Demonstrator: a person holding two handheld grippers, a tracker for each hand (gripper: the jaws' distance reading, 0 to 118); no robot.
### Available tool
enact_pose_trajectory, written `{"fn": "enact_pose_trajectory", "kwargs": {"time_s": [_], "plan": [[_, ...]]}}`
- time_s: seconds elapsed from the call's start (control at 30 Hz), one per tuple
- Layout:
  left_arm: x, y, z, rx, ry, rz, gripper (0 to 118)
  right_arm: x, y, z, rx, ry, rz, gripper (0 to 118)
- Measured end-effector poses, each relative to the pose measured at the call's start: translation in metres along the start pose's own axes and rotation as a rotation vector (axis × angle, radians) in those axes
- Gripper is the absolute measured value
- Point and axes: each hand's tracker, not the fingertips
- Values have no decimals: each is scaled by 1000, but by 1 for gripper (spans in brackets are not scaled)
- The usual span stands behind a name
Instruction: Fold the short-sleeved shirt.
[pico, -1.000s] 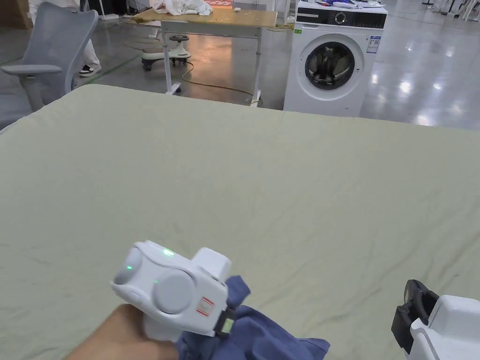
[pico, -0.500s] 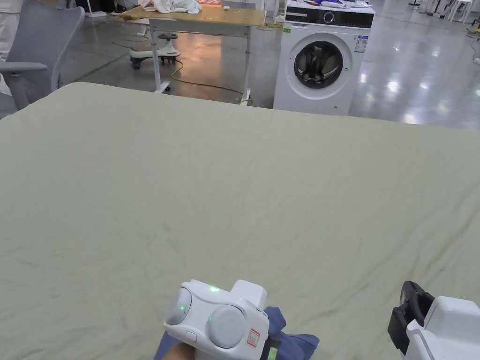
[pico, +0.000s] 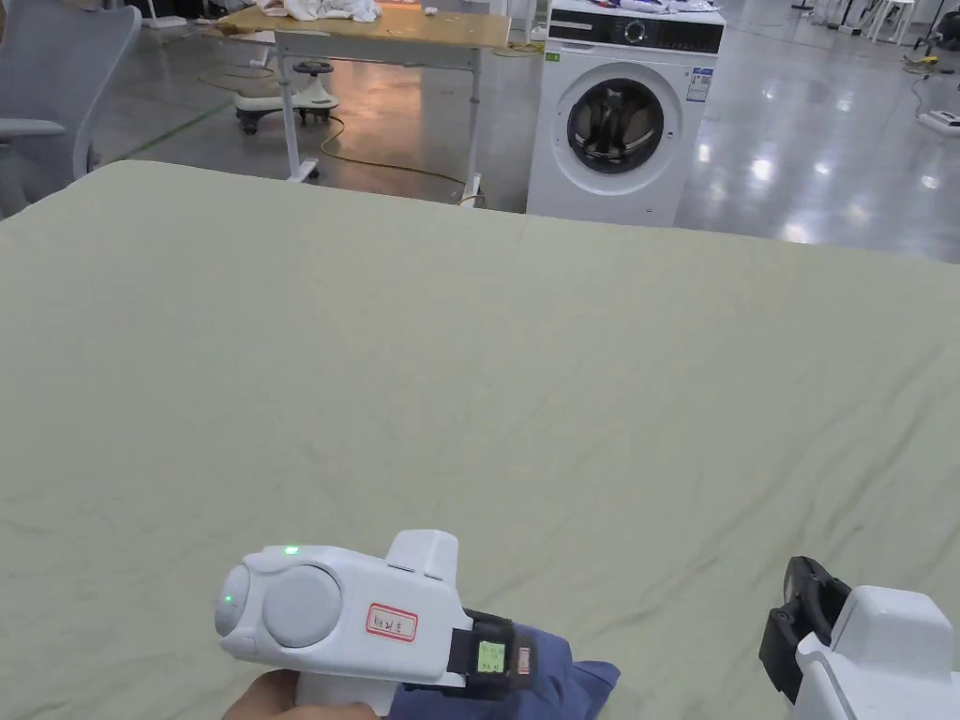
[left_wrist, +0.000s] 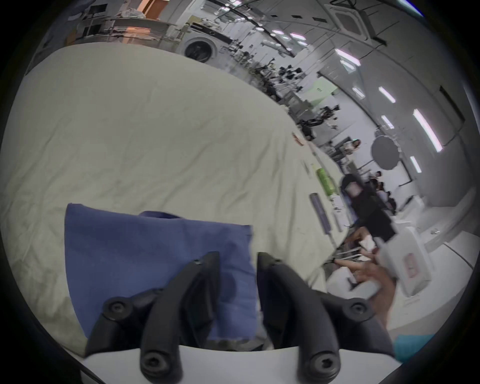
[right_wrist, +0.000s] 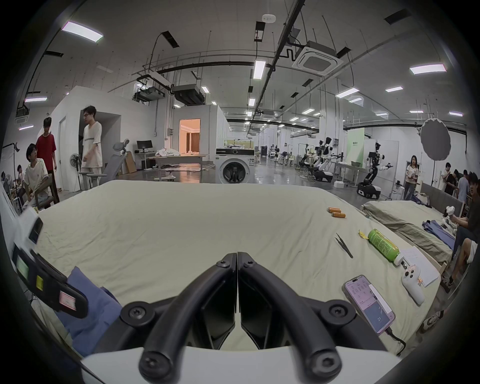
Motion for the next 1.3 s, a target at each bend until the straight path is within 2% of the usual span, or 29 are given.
{"fn": "enact_pose_trajectory", "kwargs": {"time_s": [0.03, 0.1, 0.17, 0.37, 0.57, 0.73, 1.0, 1.2, 1.3], "plan": [[-3, -3, -8, -13, 19, 1, 18, 0, 0, 0, -1, 1, -1, 0], [-9, -12, -30, -82, -9, 43, 13, -1, -1, 1, -2, 1, 5, 0], [-13, -23, -45, -112, -83, 77, 12, -2, -1, 1, -4, 2, 5, 0], [-16, -46, -70, -90, -58, 86, 10, -3, -2, 1, -7, 4, 2, 0], [-11, -35, -48, -65, -75, 52, 10, -10, 2, 0, 6, 17, 2, 0], [-7, -6, 7, 147, -79, -34, 10, -20, 12, -3, 43, 38, 0, 0], [-13, 4, 64, 599, 375, -280, 5, -31, 28, -9, 114, 52, -18, 0], [-14, -17, 83, 868, 637, -396, 1, -36, 36, -10, 166, 45, -18, 0], [-15, -26, 87, 948, 713, -408, 1, -38, 40, -8, 189, 44, -25, 0]]}}
